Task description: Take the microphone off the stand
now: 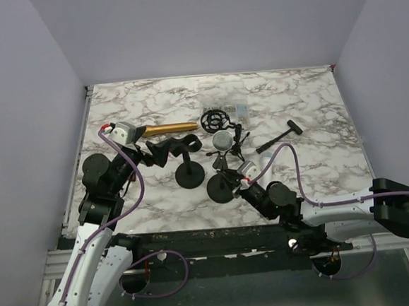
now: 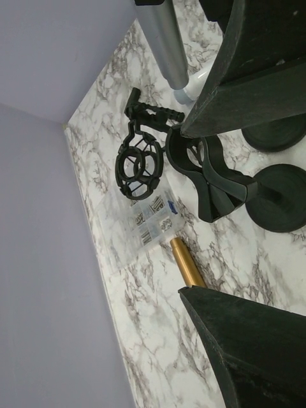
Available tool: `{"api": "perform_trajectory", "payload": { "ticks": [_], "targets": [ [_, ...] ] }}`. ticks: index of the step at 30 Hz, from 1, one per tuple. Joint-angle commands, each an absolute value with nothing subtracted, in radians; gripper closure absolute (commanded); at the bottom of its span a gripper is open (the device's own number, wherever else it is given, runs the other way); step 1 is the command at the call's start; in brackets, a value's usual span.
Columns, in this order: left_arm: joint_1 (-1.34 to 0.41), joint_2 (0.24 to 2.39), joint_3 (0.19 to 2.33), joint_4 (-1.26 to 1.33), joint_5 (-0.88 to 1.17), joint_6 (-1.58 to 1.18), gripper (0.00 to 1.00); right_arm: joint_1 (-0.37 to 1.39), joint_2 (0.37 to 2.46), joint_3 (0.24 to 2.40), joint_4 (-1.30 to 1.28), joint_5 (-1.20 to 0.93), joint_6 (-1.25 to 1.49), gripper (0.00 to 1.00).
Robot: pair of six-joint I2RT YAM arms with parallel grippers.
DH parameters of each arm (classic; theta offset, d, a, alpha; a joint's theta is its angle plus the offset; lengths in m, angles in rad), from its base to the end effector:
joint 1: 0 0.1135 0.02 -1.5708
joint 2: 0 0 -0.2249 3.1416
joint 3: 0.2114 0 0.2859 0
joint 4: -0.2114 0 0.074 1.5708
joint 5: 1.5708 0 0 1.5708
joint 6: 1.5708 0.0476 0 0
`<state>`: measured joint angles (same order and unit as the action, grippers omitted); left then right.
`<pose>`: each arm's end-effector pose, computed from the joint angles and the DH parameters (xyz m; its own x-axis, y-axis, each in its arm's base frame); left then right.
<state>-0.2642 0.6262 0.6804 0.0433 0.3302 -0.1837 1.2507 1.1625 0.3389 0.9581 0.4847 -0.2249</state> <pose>0.2200 -0.0755 0.3319 -0.0096 -0.1764 -0.9843 0.5663 0.8103 -0.1508 0.1091 0.2586 0.1712 0.1960 -0.0357 -0.9799 -0.6677 0.7270 -0.1601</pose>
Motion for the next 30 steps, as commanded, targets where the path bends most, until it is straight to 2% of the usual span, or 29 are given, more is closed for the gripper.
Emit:
{"api": "perform_trajectory", "payload": {
  "ticks": [1,7,10,12,15,19,24,30],
  "targets": [
    [-0.269,0.642,0.705,0.059,0.377,-0.205,0.01,1.256,1.253,0.342,1.302,0.584,-0.181,0.99],
    [-0.270,0.660,0.722,0.106,0.464,-0.282,0.01,1.255,1.318,0.354,1.328,0.703,-0.097,0.99],
    [-0.270,0.682,0.753,0.113,0.562,-0.341,0.02,1.255,1.308,0.385,1.199,0.755,-0.048,0.92],
    [-0.276,0.709,0.782,0.096,0.616,-0.386,0.01,1.256,1.292,0.408,1.099,0.759,-0.020,0.81],
    [-0.298,0.745,0.806,0.109,0.656,-0.460,0.01,1.255,1.272,0.441,0.956,0.778,0.035,0.48],
    [-0.313,0.736,0.767,0.210,0.677,-0.572,0.02,1.255,1.232,0.488,0.755,0.819,0.103,0.25],
    [-0.325,0.628,0.655,0.311,0.616,-0.618,0.01,1.256,1.085,0.526,0.445,0.793,0.211,0.17],
    [-0.331,0.561,0.676,0.119,0.616,-0.594,0.02,1.255,0.781,0.526,0.076,0.649,0.299,0.15]
  ]
}}
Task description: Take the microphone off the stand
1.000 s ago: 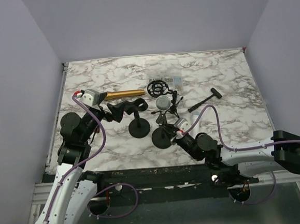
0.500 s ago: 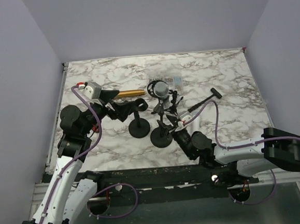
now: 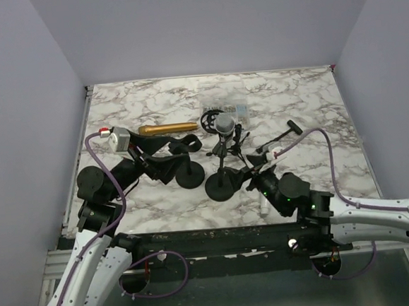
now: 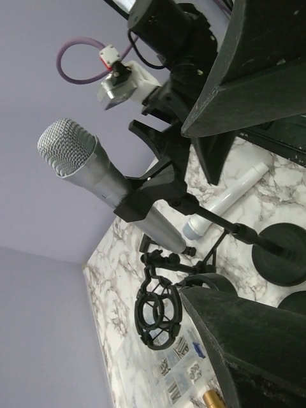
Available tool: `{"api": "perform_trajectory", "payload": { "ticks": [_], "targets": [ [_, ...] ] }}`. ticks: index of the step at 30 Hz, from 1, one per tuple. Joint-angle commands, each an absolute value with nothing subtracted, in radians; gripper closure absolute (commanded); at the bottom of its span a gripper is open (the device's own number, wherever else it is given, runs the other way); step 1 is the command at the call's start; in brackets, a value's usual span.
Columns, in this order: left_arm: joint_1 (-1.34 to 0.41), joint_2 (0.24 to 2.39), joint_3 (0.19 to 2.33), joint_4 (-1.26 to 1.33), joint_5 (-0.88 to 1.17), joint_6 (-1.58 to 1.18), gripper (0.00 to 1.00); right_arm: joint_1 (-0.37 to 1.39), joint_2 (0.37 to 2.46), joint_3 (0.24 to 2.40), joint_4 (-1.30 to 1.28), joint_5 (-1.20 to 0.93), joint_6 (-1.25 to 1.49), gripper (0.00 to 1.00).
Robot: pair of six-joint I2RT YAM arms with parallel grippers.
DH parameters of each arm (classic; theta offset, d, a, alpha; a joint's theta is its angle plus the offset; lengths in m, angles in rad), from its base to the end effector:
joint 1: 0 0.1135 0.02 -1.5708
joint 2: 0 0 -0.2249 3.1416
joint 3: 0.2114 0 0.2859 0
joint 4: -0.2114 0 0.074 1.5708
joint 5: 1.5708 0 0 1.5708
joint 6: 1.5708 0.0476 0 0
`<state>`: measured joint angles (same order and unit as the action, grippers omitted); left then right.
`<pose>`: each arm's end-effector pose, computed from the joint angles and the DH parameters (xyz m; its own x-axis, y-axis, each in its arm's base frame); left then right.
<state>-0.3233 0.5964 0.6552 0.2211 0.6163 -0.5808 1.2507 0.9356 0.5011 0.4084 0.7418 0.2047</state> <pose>0.1979 -0.0953 0.3473 -0.2123 -0.4011 -0.8911 0.8008 0.4512 -0.3938 0.1169 0.2504 0.2284 -0.1071 0.1532 -0.9824 -0.4754 0.8599 0.1859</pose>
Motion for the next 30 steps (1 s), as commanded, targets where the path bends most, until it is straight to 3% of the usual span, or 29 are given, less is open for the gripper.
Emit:
{"api": "perform_trajectory", "payload": {
  "ticks": [1,5,7,13,17,23,27,30],
  "targets": [
    [-0.332,0.562,0.689,0.062,0.620,-0.586,0.01,1.255,0.735,0.541,0.008,0.638,0.315,0.15],
    [-0.333,0.577,0.736,-0.112,0.625,-0.576,0.02,1.256,0.626,0.653,-0.167,0.641,0.319,0.03],
    [-0.334,0.585,0.737,-0.118,0.652,-0.597,0.02,1.255,0.643,0.742,-0.196,0.607,0.267,0.02],
    [-0.388,0.618,0.743,-0.109,0.658,-0.643,0.02,1.254,0.970,1.128,-0.366,0.639,0.121,0.04],
    [-0.492,0.615,0.736,-0.094,0.584,-0.650,0.02,1.237,1.113,1.272,-0.382,0.606,0.026,0.04],
    [-0.633,0.603,0.707,-0.092,0.417,-0.640,0.04,1.161,1.204,1.329,-0.320,0.587,-0.054,0.24],
    [-0.752,0.629,0.734,-0.144,0.219,-0.560,0.08,1.123,1.238,1.333,-0.284,0.561,-0.079,0.24],
    [-0.827,0.642,0.734,-0.135,0.085,-0.503,0.10,1.094,1.261,1.339,-0.273,0.512,-0.087,0.31]
  ]
}}
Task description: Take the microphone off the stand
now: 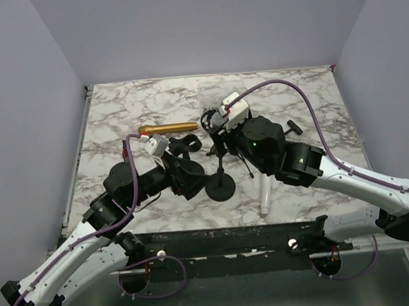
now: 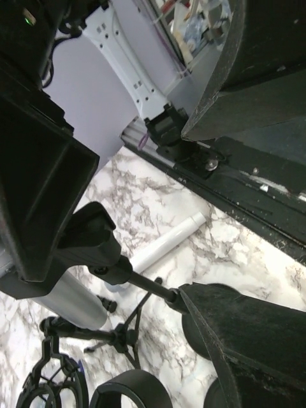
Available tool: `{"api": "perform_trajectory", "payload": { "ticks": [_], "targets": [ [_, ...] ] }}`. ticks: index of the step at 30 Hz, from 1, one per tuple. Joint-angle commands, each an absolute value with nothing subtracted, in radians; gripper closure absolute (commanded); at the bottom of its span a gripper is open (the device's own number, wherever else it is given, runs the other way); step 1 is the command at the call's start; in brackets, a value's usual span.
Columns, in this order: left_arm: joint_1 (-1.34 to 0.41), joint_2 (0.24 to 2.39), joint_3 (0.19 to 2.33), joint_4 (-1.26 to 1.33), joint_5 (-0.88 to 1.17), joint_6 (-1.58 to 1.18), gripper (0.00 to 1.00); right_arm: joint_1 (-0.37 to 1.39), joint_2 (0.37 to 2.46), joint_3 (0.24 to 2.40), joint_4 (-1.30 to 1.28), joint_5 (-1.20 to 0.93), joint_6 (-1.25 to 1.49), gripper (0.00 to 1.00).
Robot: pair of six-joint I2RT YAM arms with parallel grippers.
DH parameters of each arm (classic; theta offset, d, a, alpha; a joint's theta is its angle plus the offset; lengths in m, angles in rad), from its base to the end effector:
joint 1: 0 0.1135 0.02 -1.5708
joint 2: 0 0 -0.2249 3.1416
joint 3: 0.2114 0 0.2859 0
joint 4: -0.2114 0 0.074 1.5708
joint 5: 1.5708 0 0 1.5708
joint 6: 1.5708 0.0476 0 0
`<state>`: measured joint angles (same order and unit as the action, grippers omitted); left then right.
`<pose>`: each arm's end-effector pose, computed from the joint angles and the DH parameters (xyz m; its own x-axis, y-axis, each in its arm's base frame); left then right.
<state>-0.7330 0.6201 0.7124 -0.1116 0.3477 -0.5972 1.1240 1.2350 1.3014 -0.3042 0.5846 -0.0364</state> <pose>0.1590 -0.1650 0.3274 -0.5080 -0.2540 -0.8231 0.7215 0.3965 -0.5677 0.1669 0.2874 0.3775 -0.0828 -0.2430 -0.9665 -0.5237 0.8357 -0.1653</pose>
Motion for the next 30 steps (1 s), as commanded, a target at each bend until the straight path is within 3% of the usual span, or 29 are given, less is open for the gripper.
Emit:
{"api": "perform_trajectory", "payload": {
  "ticks": [1,10,16,18,25,30],
  "targets": [
    [-0.855,0.645,0.728,-0.118,0.040,-0.485,0.11,1.089,1.268,1.339,-0.273,0.501,-0.090,0.33],
    [-1.128,0.732,0.676,0.151,-0.412,-0.149,0.09,1.087,1.261,1.330,-0.233,0.418,-0.100,0.49],
    [-1.167,0.814,0.667,0.298,-0.455,-0.053,0.08,1.087,1.261,1.343,-0.234,0.424,-0.099,0.50],
    [-1.166,0.830,0.656,0.333,-0.454,-0.048,0.09,1.087,1.264,1.348,-0.239,0.433,-0.103,0.55],
    [-1.167,0.868,0.637,0.410,-0.456,-0.023,0.18,1.086,1.258,1.349,-0.240,0.431,-0.110,0.83],
    [-1.169,0.909,0.648,0.456,-0.503,-0.020,0.34,1.086,1.258,1.344,-0.238,0.432,-0.114,0.93]
  ]
}}
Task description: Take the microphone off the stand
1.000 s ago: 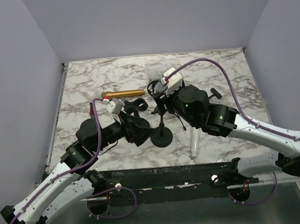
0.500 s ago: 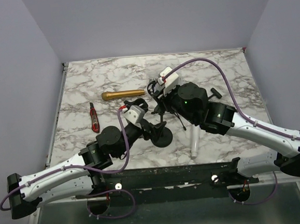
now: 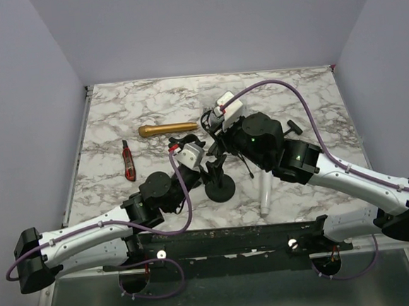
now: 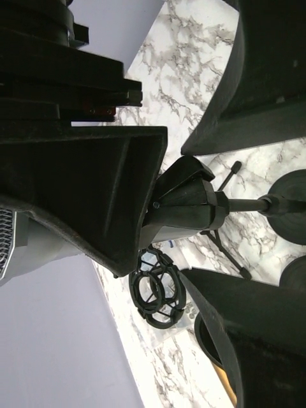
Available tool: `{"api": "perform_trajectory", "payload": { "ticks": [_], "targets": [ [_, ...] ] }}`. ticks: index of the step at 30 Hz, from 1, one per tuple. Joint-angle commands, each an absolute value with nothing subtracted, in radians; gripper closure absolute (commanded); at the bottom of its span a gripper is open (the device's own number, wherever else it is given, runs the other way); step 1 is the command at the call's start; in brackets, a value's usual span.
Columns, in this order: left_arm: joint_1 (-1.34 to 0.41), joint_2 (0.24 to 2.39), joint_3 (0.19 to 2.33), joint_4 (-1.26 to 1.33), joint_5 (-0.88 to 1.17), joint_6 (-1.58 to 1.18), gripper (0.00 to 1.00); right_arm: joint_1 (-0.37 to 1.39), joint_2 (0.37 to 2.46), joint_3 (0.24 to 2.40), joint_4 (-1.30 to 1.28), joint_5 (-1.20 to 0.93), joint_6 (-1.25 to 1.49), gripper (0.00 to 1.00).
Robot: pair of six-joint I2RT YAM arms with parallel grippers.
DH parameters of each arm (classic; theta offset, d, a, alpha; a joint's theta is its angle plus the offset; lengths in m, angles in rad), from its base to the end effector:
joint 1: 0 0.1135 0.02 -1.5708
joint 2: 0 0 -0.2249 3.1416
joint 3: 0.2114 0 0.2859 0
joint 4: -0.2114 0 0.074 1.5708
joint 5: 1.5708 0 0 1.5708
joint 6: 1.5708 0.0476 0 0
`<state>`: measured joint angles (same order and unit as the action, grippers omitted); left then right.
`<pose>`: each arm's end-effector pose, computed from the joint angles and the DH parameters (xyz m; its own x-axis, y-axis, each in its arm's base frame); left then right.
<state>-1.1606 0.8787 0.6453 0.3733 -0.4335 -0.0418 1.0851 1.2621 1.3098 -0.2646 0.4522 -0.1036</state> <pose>0.1293 -0.2473 0.2967 0.0277 -0.1588 -0.9869 0.6681 0.7373 -0.0999 0.1781 0.2928 0.3759 -0.0383 -0.2717 -0.9616 -0.6034 0.7733 -0.1945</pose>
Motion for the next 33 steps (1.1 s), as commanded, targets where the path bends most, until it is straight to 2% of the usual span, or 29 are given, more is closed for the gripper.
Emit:
{"api": "perform_trajectory", "payload": {
  "ticks": [1,5,12,17,19,23,28,30,33],
  "targets": [
    [-1.168,0.923,0.653,0.461,-0.522,-0.021,0.35,1.086,1.256,1.343,-0.238,0.432,-0.114,0.94],
    [-1.170,0.962,0.658,0.485,-0.550,-0.016,0.34,1.087,1.251,1.344,-0.234,0.427,-0.109,0.94],
    [-1.176,1.002,0.642,0.561,-0.649,-0.005,0.20,1.087,1.251,1.337,-0.233,0.422,-0.103,0.94],
    [-1.181,1.023,0.646,0.595,-0.660,-0.005,0.20,1.086,1.255,1.339,-0.234,0.413,-0.097,0.95],
    [-1.185,1.026,0.645,0.603,-0.650,0.029,0.28,1.087,1.256,1.342,-0.235,0.411,-0.093,0.97],
    [-1.187,1.010,0.626,0.623,-0.588,0.044,0.55,1.088,1.255,1.345,-0.235,0.403,-0.087,0.98],
    [-1.188,0.984,0.615,0.562,-0.496,0.044,0.82,1.086,1.259,1.350,-0.232,0.385,-0.083,0.99],
    [-1.189,0.968,0.602,0.542,-0.471,0.035,0.99,1.087,1.259,1.348,-0.227,0.382,-0.081,1.00],
    [-1.188,0.950,0.576,0.521,-0.461,0.015,1.00,1.087,1.256,1.353,-0.217,0.391,-0.080,0.99]
  ]
}}
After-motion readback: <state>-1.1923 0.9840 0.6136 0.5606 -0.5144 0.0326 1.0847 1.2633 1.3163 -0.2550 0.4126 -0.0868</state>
